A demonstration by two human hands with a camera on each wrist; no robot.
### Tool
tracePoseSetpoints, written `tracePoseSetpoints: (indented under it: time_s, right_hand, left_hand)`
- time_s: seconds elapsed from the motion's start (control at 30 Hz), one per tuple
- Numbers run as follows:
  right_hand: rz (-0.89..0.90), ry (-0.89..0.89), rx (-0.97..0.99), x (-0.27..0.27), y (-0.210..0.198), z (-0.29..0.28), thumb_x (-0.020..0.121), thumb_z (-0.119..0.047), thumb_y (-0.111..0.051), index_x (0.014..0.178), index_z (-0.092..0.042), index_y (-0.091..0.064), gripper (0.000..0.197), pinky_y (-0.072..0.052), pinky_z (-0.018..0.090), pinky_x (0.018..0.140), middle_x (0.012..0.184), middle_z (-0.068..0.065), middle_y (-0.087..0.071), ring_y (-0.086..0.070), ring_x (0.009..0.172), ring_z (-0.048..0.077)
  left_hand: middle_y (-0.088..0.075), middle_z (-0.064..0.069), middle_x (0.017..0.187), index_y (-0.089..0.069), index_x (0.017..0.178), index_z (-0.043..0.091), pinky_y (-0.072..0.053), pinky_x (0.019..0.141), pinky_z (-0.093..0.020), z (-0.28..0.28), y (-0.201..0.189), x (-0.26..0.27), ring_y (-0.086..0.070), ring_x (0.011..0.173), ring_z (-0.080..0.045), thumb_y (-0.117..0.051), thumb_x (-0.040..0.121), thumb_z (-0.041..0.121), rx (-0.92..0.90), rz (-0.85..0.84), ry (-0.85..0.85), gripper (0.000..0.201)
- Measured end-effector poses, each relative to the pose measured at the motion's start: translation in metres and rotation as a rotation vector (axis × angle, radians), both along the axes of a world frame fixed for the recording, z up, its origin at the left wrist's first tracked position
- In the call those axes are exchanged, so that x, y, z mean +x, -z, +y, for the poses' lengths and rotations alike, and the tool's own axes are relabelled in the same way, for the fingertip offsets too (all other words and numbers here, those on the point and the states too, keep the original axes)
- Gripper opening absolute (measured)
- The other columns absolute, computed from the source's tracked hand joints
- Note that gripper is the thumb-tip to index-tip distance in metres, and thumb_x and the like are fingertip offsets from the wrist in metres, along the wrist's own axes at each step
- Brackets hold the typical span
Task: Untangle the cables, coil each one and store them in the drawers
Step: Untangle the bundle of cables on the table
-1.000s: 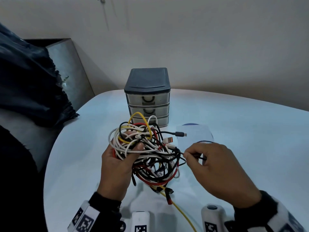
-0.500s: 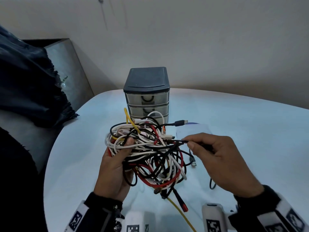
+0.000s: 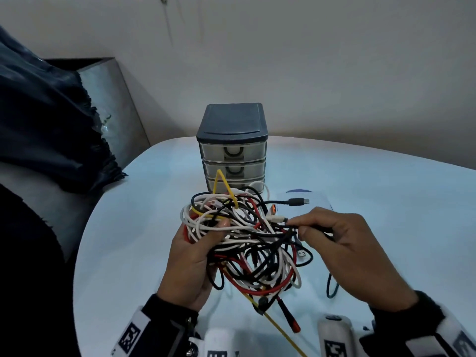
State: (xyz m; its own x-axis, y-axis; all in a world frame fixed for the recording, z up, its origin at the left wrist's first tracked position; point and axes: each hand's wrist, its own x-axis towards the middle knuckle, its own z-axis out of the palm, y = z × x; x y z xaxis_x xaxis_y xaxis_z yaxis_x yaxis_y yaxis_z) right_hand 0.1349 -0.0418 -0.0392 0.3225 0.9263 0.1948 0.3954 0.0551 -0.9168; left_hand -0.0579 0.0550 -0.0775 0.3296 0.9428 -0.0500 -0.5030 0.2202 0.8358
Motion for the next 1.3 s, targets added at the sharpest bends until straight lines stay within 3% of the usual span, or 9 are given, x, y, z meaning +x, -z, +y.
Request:
tracePoseSetpoints:
  time_s: [0.17,0.3,0.53,0.63,0.77,0.9,1.03,1.13,1.3]
  right_hand:
    - [-0.023,0.051,0.029,-0.001,-0.001,-0.001,0.084,-0.006,-0.073,0.073,-0.022,-0.074,0.020,-0.052,0.029,0.068,0.072,-0.005,-0.073,-0.068,0.071,0.014]
    - [-0.073,0.017,0.026,-0.011,0.007,0.003,0.086,-0.005,-0.072,0.075,-0.024,-0.075,0.021,-0.043,0.011,0.055,0.074,-0.009,-0.070,-0.062,0.061,0.001]
    - [-0.324,0.247,0.342,-0.032,0.002,0.001,0.090,-0.026,-0.065,0.096,-0.024,-0.071,0.008,-0.049,0.024,0.084,0.096,-0.015,-0.069,-0.065,0.097,0.009]
    - [-0.138,0.047,0.304,-0.060,-0.014,-0.007,0.088,-0.042,-0.060,0.114,-0.034,-0.068,0.029,-0.048,0.015,0.089,0.109,-0.023,-0.069,-0.064,0.107,0.000]
    - [0.084,-0.028,0.210,-0.066,-0.017,-0.005,0.088,-0.045,-0.063,0.117,-0.042,-0.063,0.029,-0.051,0.025,0.092,0.115,-0.027,-0.067,-0.063,0.112,-0.001]
    - [0.161,0.125,0.138,-0.048,-0.011,0.003,0.085,-0.030,-0.075,0.083,-0.022,-0.074,0.008,-0.056,0.022,0.065,0.082,-0.007,-0.074,-0.071,0.079,0.007]
    - [0.111,0.104,0.149,-0.027,-0.007,0.005,0.090,-0.023,-0.066,0.094,-0.029,-0.078,0.014,-0.055,0.020,0.069,0.086,-0.016,-0.076,-0.070,0.081,0.001]
    - [0.062,-0.058,0.139,-0.017,-0.009,-0.001,0.087,-0.032,-0.058,0.103,-0.037,-0.077,0.025,-0.059,0.024,0.070,0.094,-0.018,-0.076,-0.071,0.091,0.006]
    - [0.012,-0.049,0.145,-0.004,-0.015,-0.006,0.088,-0.023,-0.064,0.091,-0.031,-0.077,0.017,-0.052,0.016,0.065,0.079,-0.018,-0.073,-0.068,0.072,0.004]
  left_hand:
    - [-0.070,-0.022,0.106,-0.063,0.116,0.006,-0.059,0.077,-0.040,-0.002,0.002,0.001,-0.069,0.096,-0.038,-0.083,0.059,0.006,0.129,0.094,-0.009,0.061]
    - [-0.071,-0.015,0.110,-0.064,0.116,0.017,-0.055,0.088,-0.048,-0.006,0.000,0.002,-0.068,0.103,-0.036,-0.084,0.059,0.017,0.270,0.216,0.023,0.060]
    - [-0.072,0.009,0.093,-0.049,0.102,0.017,-0.056,0.072,-0.023,-0.011,-0.015,0.011,-0.070,0.083,-0.007,-0.083,0.070,-0.004,0.333,0.399,-0.298,0.051]
    - [-0.067,0.015,0.111,-0.042,0.124,0.020,-0.054,0.084,-0.023,-0.026,-0.024,0.017,-0.067,0.103,-0.007,-0.078,0.068,0.002,0.470,0.294,-0.212,0.069]
    - [-0.017,0.007,0.162,-0.044,0.128,0.056,-0.036,0.112,-0.045,-0.049,-0.024,0.023,-0.029,0.147,-0.018,-0.065,0.073,0.002,0.760,0.426,0.006,0.080]
    - [0.011,0.020,0.162,-0.048,0.134,0.055,-0.016,0.123,-0.038,-0.054,-0.019,0.021,0.001,0.151,-0.008,-0.061,0.066,0.007,0.891,0.560,0.223,0.084]
    - [-0.033,0.003,0.154,-0.068,0.107,0.031,-0.035,0.112,-0.031,-0.047,-0.027,0.017,-0.037,0.141,-0.014,-0.065,0.068,0.026,0.901,0.648,-0.024,0.039]
    - [-0.044,0.018,0.134,-0.047,0.126,0.031,-0.033,0.110,-0.038,-0.014,-0.034,0.010,-0.040,0.131,-0.005,-0.076,0.061,0.057,0.867,0.958,-0.342,0.076]
    - [-0.063,0.025,0.109,-0.052,0.117,0.045,-0.051,0.093,-0.033,0.014,-0.034,0.015,-0.059,0.102,0.007,-0.081,0.046,0.074,0.689,1.050,0.058,0.082]
